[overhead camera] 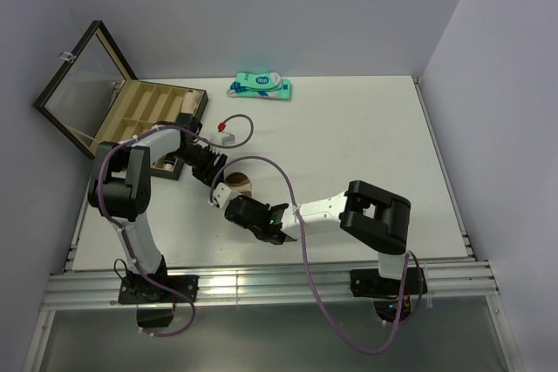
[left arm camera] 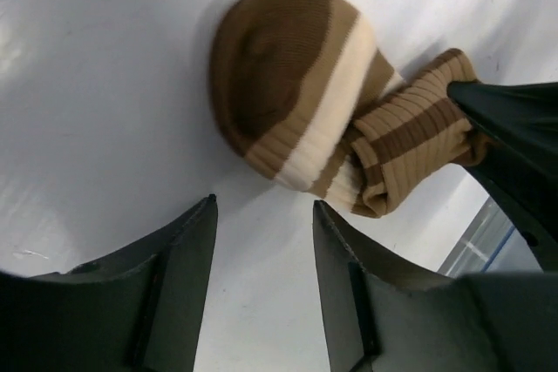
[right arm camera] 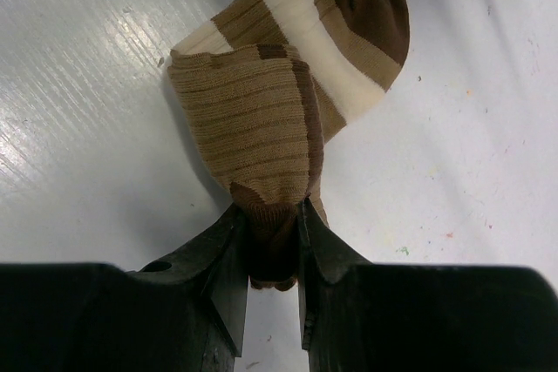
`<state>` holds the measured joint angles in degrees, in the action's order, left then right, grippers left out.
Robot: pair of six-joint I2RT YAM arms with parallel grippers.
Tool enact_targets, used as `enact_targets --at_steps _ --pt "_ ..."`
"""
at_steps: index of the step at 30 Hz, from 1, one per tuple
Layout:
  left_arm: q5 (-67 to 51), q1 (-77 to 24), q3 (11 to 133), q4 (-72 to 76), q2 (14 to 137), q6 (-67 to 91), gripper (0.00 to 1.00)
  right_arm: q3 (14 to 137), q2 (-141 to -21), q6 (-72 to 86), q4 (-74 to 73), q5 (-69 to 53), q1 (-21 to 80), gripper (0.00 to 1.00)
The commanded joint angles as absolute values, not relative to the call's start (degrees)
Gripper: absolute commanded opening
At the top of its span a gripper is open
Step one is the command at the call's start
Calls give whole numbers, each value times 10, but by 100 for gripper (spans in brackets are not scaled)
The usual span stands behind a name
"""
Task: Roll the socks
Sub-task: Roll the sock at the center of the board.
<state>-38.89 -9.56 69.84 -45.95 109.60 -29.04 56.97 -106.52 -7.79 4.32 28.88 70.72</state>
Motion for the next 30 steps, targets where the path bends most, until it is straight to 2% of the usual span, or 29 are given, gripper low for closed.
enact_targets --at_steps 1,9,18,27,30 --pt "-367 -109 683 -403 1050 -273 55 569 -1052 -66 23 294 703 0" --pt "-332 -112 679 -330 1045 -193 55 570 -1055 -66 21 298 700 0" --pt "-325 -134 679 -325 1064 -179 55 569 -1053 -70 25 305 700 0" --pt "-278 -162 675 -316 1078 -165 47 571 -1056 -69 25 315 700 0" --pt "-278 -170 672 -315 1089 -162 42 571 -1056 -70 25 316 700 0"
